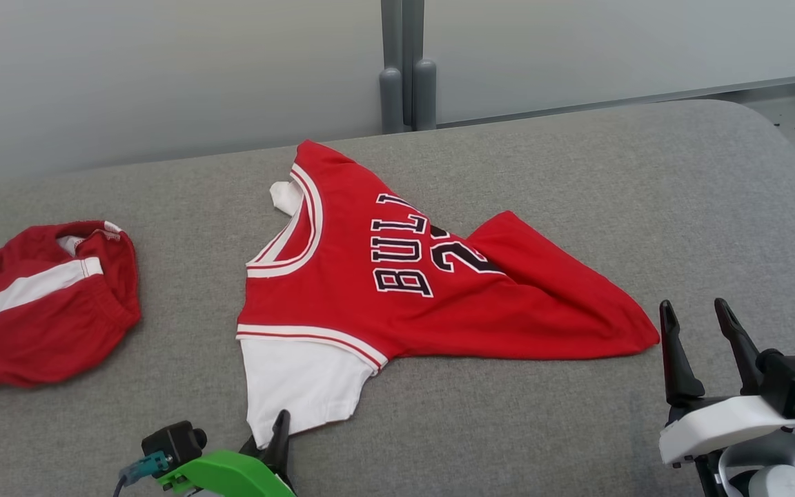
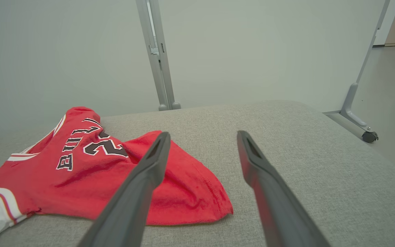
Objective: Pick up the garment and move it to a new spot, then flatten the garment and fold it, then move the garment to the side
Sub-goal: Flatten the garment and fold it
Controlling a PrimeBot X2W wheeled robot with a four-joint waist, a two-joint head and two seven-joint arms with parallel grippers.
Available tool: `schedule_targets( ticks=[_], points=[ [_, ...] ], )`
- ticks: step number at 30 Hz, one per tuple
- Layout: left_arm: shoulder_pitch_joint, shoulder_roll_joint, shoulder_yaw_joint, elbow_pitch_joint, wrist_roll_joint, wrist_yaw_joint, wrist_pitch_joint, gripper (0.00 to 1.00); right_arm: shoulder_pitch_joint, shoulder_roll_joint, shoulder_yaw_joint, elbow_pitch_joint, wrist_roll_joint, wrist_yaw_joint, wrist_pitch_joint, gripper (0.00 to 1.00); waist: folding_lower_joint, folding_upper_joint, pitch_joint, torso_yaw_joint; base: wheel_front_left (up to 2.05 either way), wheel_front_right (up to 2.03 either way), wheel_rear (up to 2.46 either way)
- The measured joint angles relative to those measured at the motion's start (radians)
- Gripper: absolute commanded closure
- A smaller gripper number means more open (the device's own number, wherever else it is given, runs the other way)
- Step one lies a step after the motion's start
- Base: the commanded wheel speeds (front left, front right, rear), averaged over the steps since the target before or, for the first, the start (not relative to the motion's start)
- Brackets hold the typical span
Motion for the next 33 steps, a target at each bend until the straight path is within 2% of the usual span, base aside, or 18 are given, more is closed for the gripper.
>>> schedule_targets(
  ticks=[6, 13, 21, 33],
  points=[
    [-0.002, -0.009, 0.023, -0.01, -0.097, -0.017, -0.026, 1.0, -0.001, 0.0, -0.008, 0.001, -0.002, 0.0, -0.003, 0.0, 0.0, 0.0, 0.003, 0.003, 0.0, 0.0, 0.0],
    [0.0, -0.01, 0.047, -0.113, -0.123, -0.014, -0.088, 1.0, 0.002, 0.0, -0.018, 0.024, 0.007, 0.0, -0.003, 0.0, 0.0, 0.0, 0.008, 0.021, 0.0, 0.0, 0.0],
    [0.052, 0.022, 0.071, -0.29, -0.122, 0.032, -0.096, 1.0, 0.008, 0.0, -0.033, 0.106, 0.02, 0.0, -0.007, 0.0, 0.0, 0.0, 0.019, 0.045, 0.0, 0.0, 0.0],
    [0.128, 0.064, 0.067, -0.459, -0.101, 0.093, -0.067, 1.0, 0.003, 0.0, -0.025, 0.326, 0.08, 0.0, 0.005, 0.0, 0.0, 0.0, 0.03, 0.084, 0.0, 0.0, 0.0]
  ],
)
